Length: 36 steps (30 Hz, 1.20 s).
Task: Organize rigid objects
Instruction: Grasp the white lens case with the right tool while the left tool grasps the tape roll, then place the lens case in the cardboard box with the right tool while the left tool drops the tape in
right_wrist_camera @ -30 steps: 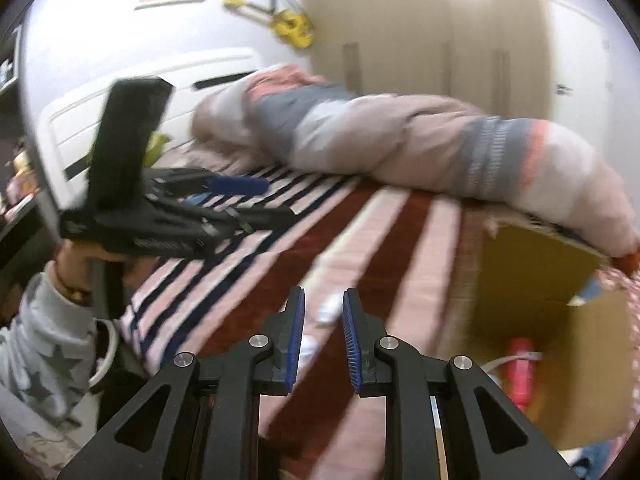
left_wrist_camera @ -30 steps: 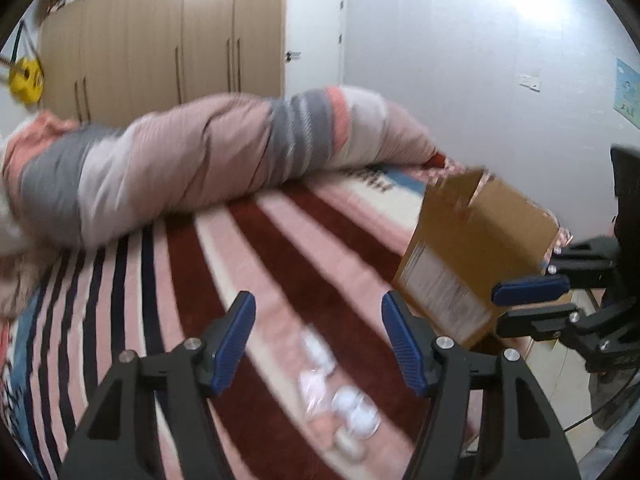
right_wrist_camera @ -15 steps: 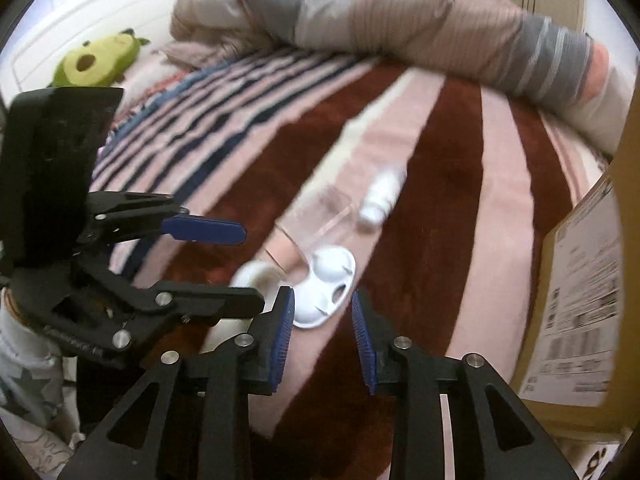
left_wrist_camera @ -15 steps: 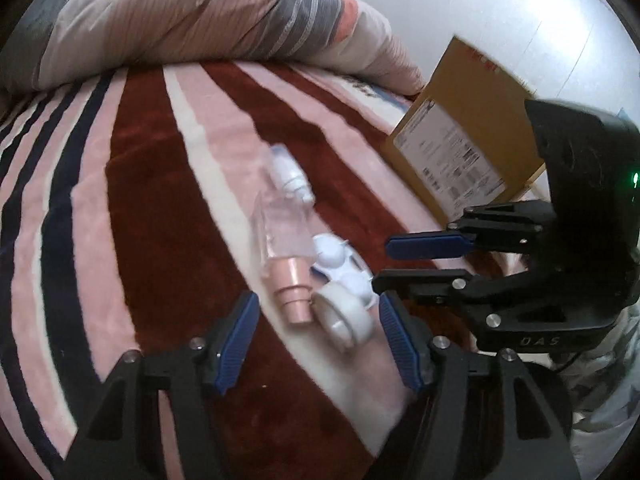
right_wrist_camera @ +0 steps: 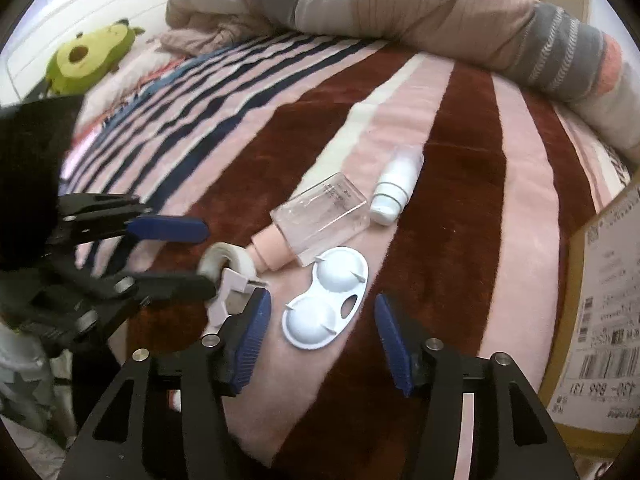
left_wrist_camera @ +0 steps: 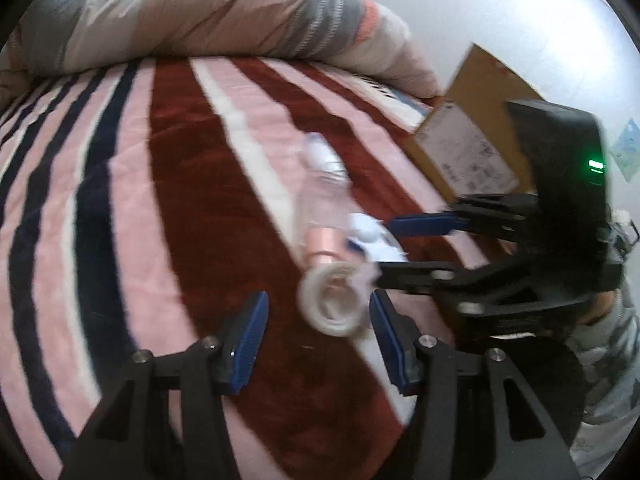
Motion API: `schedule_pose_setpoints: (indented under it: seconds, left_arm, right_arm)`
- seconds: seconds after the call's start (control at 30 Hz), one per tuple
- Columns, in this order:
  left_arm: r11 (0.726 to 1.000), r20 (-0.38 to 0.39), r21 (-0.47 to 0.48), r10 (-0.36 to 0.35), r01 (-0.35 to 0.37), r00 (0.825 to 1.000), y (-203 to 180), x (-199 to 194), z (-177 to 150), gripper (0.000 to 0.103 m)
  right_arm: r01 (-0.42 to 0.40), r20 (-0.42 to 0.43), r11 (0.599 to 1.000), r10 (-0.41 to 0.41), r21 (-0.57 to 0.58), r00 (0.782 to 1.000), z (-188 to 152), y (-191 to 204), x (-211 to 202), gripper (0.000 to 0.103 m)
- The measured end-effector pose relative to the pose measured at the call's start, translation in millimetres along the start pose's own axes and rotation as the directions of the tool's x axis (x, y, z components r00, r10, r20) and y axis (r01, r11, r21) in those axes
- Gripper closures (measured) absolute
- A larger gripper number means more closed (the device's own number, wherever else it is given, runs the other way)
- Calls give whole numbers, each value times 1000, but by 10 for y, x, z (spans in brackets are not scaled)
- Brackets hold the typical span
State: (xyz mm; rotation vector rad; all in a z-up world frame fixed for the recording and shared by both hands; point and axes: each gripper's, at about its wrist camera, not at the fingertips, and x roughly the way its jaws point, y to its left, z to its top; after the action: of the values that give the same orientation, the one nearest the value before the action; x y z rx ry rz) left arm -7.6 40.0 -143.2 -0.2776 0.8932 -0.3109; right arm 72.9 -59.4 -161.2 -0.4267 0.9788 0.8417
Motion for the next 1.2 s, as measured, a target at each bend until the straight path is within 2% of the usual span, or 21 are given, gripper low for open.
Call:
schedule_pose_setpoints:
  seconds: [0.03, 0.07, 0.1, 0.23, 0.37, 0.4, 0.43, 0.5, 0.63, 0.8, 0.9, 1.03, 1.2]
  left_arm:
    - [1000, -2, 9, -6, 6, 1000, -38, 5, 2, 54]
    - [1000, -3, 19, -6, 7, 1000, -85, 7, -4, 54]
    - [1000, -3, 25, -3, 3, 1000, -114, 10, -10, 54]
    - [999, -16, 34, 38, -37, 999, -186, 119, 3, 54]
    - [993, 1, 32, 110, -110, 994, -221, 200, 9, 54]
    - [992, -1, 32, 121, -121, 993, -227, 220, 7, 55]
    - [990, -1, 34, 134, -134, 991, -230, 228, 2, 62]
    - [987, -7, 50, 153, -152, 988, -241, 230, -4, 63]
    - [987, 0, 58, 152, -152, 988, -228, 129, -11, 63]
    - [982, 54, 66, 175, -178, 983, -208, -209, 61, 63]
    - [976, 110, 87, 189, -198, 976, -290, -476, 201, 63]
    - [969, 195, 134, 179, -207, 964, -514, -834, 485, 63]
    - [962, 283, 216, 101, -166, 954, -974, -1120, 964, 63]
  right_arm:
    - [10, -8, 1000, -10, 0, 1000, 6, -2, 34, 53]
    - [16, -13, 1000, -16, 1, 1000, 4, -11, 50, 60]
    - [22, -12, 1000, -22, 0, 1000, 0, -25, 50, 72]
    - [67, -6, 998, -67, -8, 998, -55, -86, -19, 73]
    - [94, -10, 996, -94, 1, 996, -134, -162, -55, 73]
    - [92, -10, 996, -91, 10, 996, -141, -180, -50, 73]
    - [88, -7, 996, -88, 16, 996, -144, -203, -40, 72]
    - [92, 1, 996, -92, 11, 996, -133, -209, -21, 72]
    - [101, 15, 995, -101, 7, 995, -88, -207, 18, 73]
    - [113, 62, 993, -111, -28, 992, -55, -141, -133, 75]
    - [84, 121, 996, -79, -32, 990, -4, -79, -388, 75]
    - [57, 245, 997, -45, -43, 968, 77, 7, -941, 75]
    - [89, 394, 995, -66, -39, 917, 71, -84, -1682, 75]
